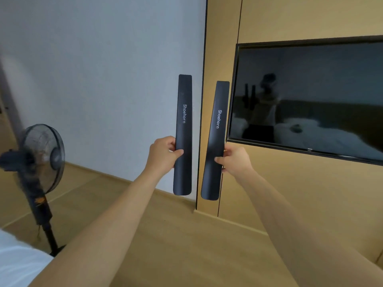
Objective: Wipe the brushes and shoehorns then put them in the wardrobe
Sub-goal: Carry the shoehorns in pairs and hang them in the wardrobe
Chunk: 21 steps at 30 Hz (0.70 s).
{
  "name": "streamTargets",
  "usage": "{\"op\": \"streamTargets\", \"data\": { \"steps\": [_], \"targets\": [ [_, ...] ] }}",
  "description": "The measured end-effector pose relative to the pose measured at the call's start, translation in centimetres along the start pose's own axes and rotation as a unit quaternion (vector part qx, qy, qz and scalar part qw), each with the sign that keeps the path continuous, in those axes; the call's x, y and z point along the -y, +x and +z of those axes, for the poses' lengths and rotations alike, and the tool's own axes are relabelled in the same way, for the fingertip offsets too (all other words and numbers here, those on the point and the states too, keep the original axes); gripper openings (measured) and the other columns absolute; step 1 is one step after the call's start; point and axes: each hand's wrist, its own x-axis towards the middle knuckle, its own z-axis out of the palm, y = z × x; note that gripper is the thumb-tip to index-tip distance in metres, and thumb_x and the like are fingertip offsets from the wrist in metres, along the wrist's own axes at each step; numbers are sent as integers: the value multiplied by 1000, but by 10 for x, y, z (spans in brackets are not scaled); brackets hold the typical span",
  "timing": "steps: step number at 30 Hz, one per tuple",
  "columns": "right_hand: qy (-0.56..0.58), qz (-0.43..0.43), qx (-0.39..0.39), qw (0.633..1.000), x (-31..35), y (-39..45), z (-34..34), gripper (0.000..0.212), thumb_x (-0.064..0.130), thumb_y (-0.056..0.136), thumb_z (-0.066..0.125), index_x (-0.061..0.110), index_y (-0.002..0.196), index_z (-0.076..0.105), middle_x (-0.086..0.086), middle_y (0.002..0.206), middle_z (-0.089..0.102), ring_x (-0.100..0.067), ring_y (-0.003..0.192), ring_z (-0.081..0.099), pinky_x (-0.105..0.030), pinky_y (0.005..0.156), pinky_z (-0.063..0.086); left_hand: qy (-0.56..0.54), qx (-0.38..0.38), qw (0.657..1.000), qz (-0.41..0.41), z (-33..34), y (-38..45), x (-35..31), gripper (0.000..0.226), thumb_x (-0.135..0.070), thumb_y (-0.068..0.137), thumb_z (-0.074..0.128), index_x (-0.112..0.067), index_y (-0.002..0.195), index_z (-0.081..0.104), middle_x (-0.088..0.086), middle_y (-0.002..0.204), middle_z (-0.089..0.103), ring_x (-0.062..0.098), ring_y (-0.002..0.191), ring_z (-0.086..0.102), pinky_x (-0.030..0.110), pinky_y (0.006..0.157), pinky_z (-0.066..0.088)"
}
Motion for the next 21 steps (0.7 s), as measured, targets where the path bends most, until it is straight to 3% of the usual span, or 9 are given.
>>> {"op": "streamTargets", "data": {
  "steps": [8,12,17,21],
  "targets": [
    [17,-8,16,1000,-7,161,66,38,5,90,69,14,127,63,2,105,71,-18,94,68,-25,65,59,-11,-51,999,6,16,150,74,10,-12,84,71,-12,93,71,3,87,73,24,80,69,47,74,59],
    [33,-37,33,998,-2,239,109,35,4,91,68,17,123,64,-1,108,71,-23,97,68,-37,79,62,11,-70,997,23,8,223,110,11,-15,86,71,-14,96,71,1,89,72,20,80,69,45,74,60],
    [55,-58,68,995,10,323,163,31,-1,91,65,10,120,66,-7,108,73,-27,98,71,-43,82,62,41,-97,994,10,-17,289,161,10,-17,87,71,-16,97,71,-2,89,71,17,80,68,43,75,61],
    [95,-78,105,987,21,388,218,26,-5,88,65,12,108,69,-11,101,74,-29,94,72,-38,73,62,64,-135,989,-11,-45,333,204,8,-15,86,71,-16,94,71,-3,85,71,17,78,68,44,73,61]
  ]
}}
